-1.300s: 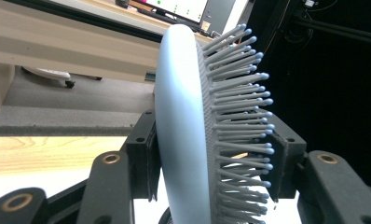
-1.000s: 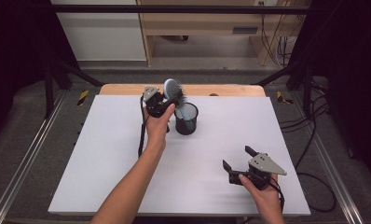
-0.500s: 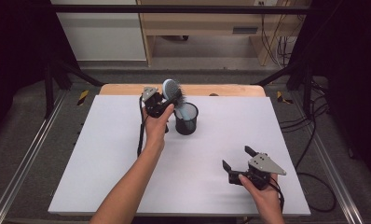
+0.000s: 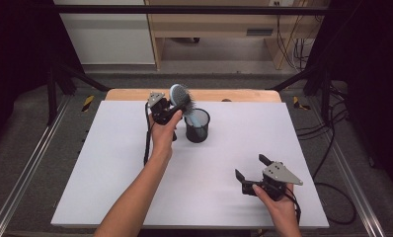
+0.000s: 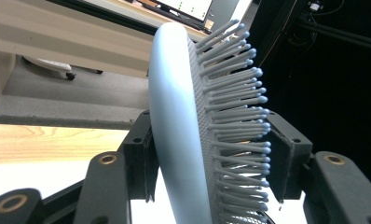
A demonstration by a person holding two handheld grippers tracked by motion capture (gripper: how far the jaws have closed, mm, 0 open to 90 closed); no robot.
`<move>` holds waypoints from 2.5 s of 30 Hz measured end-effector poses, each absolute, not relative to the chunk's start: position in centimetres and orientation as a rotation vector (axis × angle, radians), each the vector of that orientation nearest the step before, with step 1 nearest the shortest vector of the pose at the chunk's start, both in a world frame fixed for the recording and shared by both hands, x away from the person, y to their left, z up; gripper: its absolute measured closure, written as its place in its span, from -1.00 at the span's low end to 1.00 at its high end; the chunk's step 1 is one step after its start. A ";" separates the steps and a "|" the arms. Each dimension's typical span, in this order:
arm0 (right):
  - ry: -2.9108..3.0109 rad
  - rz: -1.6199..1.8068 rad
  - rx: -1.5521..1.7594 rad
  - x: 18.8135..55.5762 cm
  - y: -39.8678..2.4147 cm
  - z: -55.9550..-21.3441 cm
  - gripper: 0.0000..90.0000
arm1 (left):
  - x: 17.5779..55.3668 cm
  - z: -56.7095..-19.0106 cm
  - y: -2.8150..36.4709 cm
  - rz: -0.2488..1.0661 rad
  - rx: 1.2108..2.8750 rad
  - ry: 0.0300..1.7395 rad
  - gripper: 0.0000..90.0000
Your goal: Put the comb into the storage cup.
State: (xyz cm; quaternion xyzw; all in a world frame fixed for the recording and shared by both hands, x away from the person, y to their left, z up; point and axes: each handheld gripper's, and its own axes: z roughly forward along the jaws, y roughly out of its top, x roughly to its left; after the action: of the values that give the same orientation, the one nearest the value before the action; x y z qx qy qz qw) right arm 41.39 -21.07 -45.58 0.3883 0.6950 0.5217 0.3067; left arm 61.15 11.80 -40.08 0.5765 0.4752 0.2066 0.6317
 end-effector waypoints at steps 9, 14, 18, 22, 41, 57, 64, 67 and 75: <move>1.837 1.382 1.028 41.3 -21.1 -45.5 -0.92 | 61.2 -40.1 11.9 0.471 1.320 1.088 -0.02; 1.835 1.384 1.028 41.3 -21.2 -45.5 -0.92 | 61.2 -40.1 11.9 0.469 1.319 1.088 -0.02; 1.836 1.383 1.029 41.3 -21.2 -45.5 -0.92 | 61.2 -40.1 11.9 0.467 1.314 1.089 -0.02; 1.836 1.383 1.029 41.3 -21.1 -45.5 -0.92 | 61.2 -40.1 12.0 0.466 1.316 1.089 -0.02; 1.838 1.382 1.025 41.3 -21.1 -45.5 -0.92 | 61.2 -40.5 12.5 0.458 1.306 1.097 -0.04; 1.840 1.381 1.026 41.3 -21.1 -45.5 -0.92 | 61.1 -40.5 12.5 0.460 1.307 1.091 -0.05; 1.842 1.380 1.027 41.3 -21.1 -45.5 -0.92 | 61.1 -40.5 12.5 0.464 1.311 1.088 -0.05; 1.842 1.380 1.028 41.3 -21.1 -45.5 -0.92 | 61.1 -40.5 12.5 0.467 1.314 1.087 -0.06; 1.841 1.381 1.027 41.3 -21.1 -45.5 -0.92 | 61.0 -40.5 12.5 0.478 1.326 1.082 -0.10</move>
State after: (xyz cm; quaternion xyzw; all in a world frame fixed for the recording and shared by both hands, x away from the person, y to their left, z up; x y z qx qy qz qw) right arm 41.32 -21.08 -45.51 0.3880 0.6955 0.5216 0.3060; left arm 61.02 12.46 -40.53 0.5792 0.4727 0.2089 0.6304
